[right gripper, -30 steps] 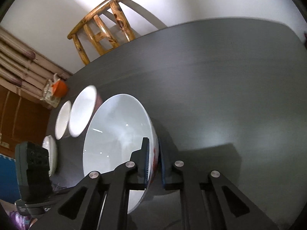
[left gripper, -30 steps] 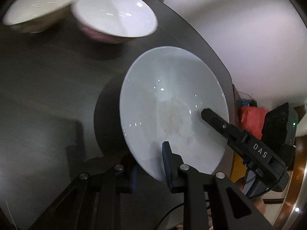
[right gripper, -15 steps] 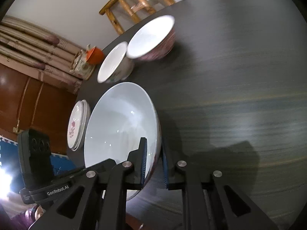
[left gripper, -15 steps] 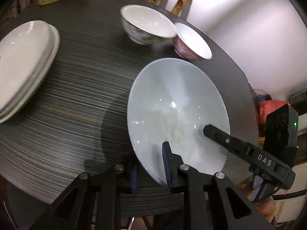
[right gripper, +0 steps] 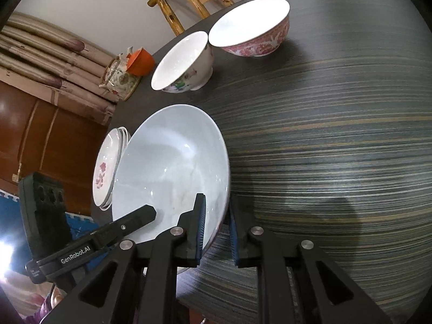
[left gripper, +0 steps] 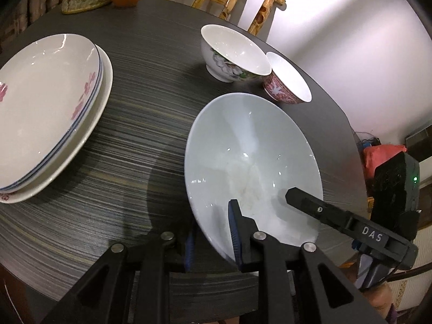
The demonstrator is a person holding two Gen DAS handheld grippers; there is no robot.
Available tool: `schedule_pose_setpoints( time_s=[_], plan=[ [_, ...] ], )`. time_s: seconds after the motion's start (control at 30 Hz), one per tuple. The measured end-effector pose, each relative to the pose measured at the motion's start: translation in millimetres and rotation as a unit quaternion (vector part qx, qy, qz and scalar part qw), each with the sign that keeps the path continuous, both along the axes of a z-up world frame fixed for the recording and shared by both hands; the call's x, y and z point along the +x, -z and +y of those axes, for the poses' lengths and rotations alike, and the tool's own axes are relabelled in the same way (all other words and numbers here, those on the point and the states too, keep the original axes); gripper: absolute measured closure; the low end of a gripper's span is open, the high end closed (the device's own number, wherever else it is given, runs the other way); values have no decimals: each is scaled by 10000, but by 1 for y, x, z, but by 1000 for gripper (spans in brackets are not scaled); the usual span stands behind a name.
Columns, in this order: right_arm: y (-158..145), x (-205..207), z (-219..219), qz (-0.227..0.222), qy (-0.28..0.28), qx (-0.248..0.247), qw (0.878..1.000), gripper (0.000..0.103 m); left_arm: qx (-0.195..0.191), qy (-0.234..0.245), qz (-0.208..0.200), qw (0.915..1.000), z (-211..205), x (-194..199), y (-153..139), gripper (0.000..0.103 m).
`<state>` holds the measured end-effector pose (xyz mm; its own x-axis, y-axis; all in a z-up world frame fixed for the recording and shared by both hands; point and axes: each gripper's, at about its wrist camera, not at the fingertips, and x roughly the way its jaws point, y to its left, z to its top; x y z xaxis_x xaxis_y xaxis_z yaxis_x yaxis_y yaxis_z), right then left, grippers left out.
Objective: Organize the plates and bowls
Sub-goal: 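Carry the white bowl beside the plate stack and open both tools, then grasp the rim of a pink-patterned white bowl with the right tool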
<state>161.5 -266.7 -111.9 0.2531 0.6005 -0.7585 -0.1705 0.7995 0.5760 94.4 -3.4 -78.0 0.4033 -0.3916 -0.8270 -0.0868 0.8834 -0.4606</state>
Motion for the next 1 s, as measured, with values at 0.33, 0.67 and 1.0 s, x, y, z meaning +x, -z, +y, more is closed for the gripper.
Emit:
schedule_pose_setpoints(
  time_s=[0.33, 0.67, 1.0],
  plan=[
    [-8, -8, -8, -199, 141, 294, 9993, 76, 692, -46, -277, 9972, 3, -10, -14, 69],
    [-41, -32, -69, -713, 903, 842, 9898, 62, 926, 44, -552, 9942, 14, -35, -42, 58],
    [-43, -41, -96, -709, 1174, 926, 9862, 62, 434, 252, -770, 9958, 21, -25, -94, 58]
  ],
)
